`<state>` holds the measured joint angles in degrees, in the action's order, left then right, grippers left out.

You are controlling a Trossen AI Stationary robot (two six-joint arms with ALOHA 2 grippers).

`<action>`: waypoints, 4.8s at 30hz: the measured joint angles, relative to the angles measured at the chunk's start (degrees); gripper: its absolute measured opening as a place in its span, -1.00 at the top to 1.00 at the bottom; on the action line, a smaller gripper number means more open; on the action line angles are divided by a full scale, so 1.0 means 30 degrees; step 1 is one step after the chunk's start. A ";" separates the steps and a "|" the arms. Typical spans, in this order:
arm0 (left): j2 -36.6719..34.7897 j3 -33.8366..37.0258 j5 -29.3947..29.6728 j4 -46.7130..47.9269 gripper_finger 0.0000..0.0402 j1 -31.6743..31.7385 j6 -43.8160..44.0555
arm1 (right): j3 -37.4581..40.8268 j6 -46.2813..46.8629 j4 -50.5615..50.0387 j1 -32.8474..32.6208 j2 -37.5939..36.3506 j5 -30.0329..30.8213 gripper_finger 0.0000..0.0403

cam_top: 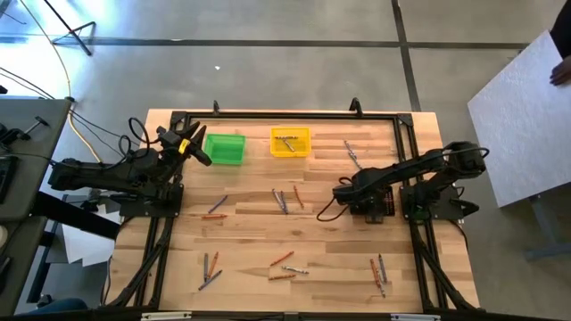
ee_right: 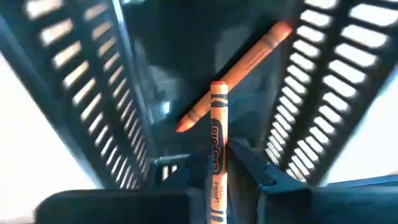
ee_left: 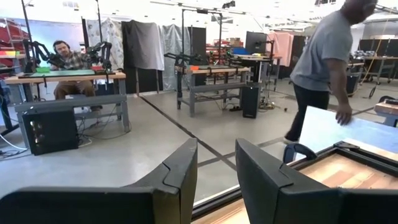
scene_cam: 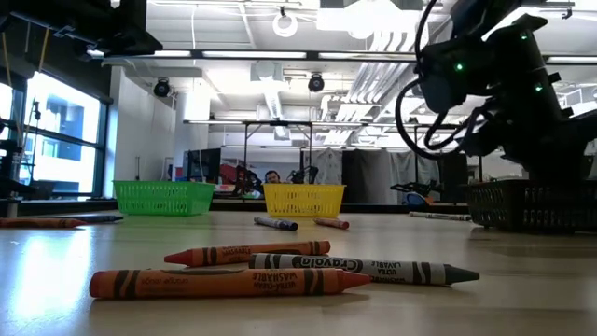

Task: Sort crayons
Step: Put the orange crayon into the black bin, then put the blue crayon into the green bin

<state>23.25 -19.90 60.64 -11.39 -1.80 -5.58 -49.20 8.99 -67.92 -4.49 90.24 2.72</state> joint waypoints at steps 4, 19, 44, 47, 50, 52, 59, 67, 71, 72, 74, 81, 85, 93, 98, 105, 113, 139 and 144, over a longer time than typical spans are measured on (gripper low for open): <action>0.0005 0.0000 -0.0001 0.0005 0.51 0.0000 0.0000 | -0.0418 0.0037 0.0081 0.0000 0.0000 0.0525 0.69; -0.0002 0.0000 -0.1498 0.0012 0.51 0.0000 0.0391 | -0.4680 -0.0327 -0.1422 0.0000 0.0000 0.1556 0.63; 1.1099 -0.3888 -1.6125 1.1165 0.51 -0.0029 1.3689 | -0.7376 -0.0794 -0.1786 0.0459 0.0000 0.3963 0.69; 1.1950 -0.4740 -1.7508 1.3208 0.51 -0.0036 1.4113 | -0.7369 -0.0829 -0.1593 0.0459 0.0000 0.3963 0.69; 1.2441 -0.5116 -1.8405 1.5235 0.51 -0.0044 1.5102 | -0.7369 -0.0844 -0.1524 0.0459 0.0000 0.3963 0.69; 1.2622 -0.5165 -1.8685 1.6410 0.51 -0.0044 1.5850 | -0.7362 -0.0844 -0.1297 0.0459 0.0000 0.3969 0.69; 1.2638 -0.5166 -1.8693 1.9448 0.51 -0.0062 1.8341 | -0.7362 -0.1161 0.0104 0.0459 0.0000 0.3970 0.69; 1.2643 -0.5166 -1.8629 1.9577 0.51 -0.0642 1.9311 | -0.7362 -0.2366 0.1159 0.0503 0.0000 0.3971 0.69; 1.2899 -0.5166 -1.8287 1.9583 0.51 -0.0906 1.9983 | -0.7362 -0.2366 0.1203 0.0539 0.0000 0.3971 0.69; 1.3007 -0.5166 -1.8272 1.9580 0.51 -0.0979 1.9992 | -0.7362 -0.2366 0.1203 0.0539 0.0000 0.3971 0.69; 1.3413 -0.5173 -1.8283 1.9582 0.51 -0.1114 1.9985 | -0.7362 -0.2374 0.1203 0.0539 0.0000 0.3971 0.69; 1.5512 -0.5173 -1.9017 1.9625 0.51 -0.1333 1.8942 | -0.7358 -0.2374 0.1211 0.0539 0.0000 0.3971 0.69; 1.6667 -0.5173 -1.9154 1.9611 0.51 -0.1333 1.8083 | -0.7355 -0.2352 0.1211 0.0539 0.0000 0.3971 0.69; 1.8662 -0.5173 -1.9161 1.9401 0.51 -0.1333 1.7289 | -0.7355 -0.2301 0.1211 0.0539 0.0000 0.3971 0.69; 1.9531 -0.5287 -1.9311 1.9153 0.51 -0.1326 1.7365 | -0.7355 -0.2308 0.1213 0.0539 0.0000 0.3971 0.69; 1.9764 -0.5253 -1.9500 1.8978 0.63 -0.1326 1.8265 | -0.7355 -0.2308 0.1231 0.0539 0.0000 0.3971 0.69; 1.9778 -0.5217 -1.9944 1.8926 0.96 -0.1282 1.8673 | -0.7355 -0.2366 0.1232 0.0539 0.0000 0.3971 0.69; 1.7848 -1.1296 -1.0413 2.1976 1.00 0.1768 1.3598 | -0.7347 -0.2475 0.1160 0.0539 -0.0007 0.3971 0.69; 1.7727 -1.1285 -0.9385 2.1795 1.00 0.4564 1.1638 | -0.7345 -0.2617 0.1247 0.0539 -0.0007 0.3978 0.69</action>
<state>76.43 -53.76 32.49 53.99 11.89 29.33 -71.23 1.14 -64.18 -2.87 90.21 14.66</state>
